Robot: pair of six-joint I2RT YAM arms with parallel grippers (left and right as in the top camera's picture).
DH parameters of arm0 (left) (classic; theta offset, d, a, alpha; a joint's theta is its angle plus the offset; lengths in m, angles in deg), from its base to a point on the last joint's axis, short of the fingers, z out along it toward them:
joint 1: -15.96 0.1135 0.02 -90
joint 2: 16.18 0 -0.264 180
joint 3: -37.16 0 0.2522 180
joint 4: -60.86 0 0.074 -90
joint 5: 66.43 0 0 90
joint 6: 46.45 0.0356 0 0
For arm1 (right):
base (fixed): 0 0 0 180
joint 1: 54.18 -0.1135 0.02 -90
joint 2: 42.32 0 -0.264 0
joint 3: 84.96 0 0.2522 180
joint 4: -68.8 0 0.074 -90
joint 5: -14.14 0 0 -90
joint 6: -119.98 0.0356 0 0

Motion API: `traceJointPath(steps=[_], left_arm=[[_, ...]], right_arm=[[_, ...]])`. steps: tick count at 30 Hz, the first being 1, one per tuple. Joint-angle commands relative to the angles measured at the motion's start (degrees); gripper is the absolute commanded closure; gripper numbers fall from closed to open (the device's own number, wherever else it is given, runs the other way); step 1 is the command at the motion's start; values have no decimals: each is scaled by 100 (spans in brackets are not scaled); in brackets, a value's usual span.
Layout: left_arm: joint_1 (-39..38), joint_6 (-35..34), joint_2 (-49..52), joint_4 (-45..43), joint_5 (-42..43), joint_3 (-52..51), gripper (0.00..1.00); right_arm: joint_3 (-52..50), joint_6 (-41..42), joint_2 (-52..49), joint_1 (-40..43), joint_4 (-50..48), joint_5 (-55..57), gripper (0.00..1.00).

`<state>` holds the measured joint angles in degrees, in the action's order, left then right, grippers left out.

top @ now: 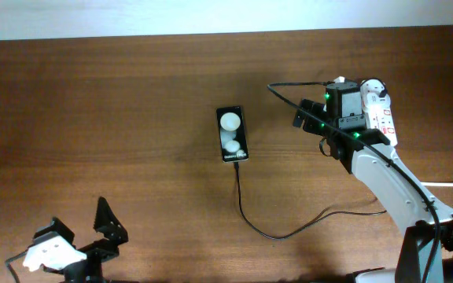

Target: Plug charger to phone and switch on socket

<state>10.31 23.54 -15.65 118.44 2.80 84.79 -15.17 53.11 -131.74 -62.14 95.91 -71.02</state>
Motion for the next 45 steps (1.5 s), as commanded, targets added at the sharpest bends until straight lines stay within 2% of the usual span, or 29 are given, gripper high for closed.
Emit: traceJointPath(steps=[1, 21, 45], left_arm=[[20, -35, -13, -363, -131, -422, 1], [17, -35, -13, -2529, -140, -2579, 1], [17, -33, -9, -2621, -103, -2710, 1]], right_arm=[[13, -20, -31, 11, -4, -33, 1], [13, -20, -31, 11, -4, -33, 1], [13, -20, -31, 11, -2, -33, 1]])
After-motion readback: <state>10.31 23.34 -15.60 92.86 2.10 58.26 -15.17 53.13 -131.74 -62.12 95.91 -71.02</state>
